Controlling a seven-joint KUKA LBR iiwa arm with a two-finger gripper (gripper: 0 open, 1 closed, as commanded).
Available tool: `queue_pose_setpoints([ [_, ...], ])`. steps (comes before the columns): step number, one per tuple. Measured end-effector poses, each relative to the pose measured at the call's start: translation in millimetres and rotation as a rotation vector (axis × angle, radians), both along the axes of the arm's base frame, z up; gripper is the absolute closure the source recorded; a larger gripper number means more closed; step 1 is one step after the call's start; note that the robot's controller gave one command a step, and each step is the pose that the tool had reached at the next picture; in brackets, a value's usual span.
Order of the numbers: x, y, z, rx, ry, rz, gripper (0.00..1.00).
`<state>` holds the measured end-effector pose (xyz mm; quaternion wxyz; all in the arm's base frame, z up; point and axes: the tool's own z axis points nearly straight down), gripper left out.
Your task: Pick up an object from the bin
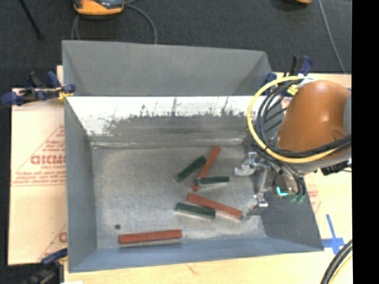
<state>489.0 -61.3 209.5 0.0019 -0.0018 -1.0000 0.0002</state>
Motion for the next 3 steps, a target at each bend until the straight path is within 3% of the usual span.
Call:
queue_pose_setpoints([
  [1,1.6,0,3,-0.001,-0.007,0.002,0.00],
  [2,5.6,-12,-127,0.000,-0.016,0.119,1.00],
  [3,5.6,-12,-127,0.000,-0.016,0.119,1.00],
])
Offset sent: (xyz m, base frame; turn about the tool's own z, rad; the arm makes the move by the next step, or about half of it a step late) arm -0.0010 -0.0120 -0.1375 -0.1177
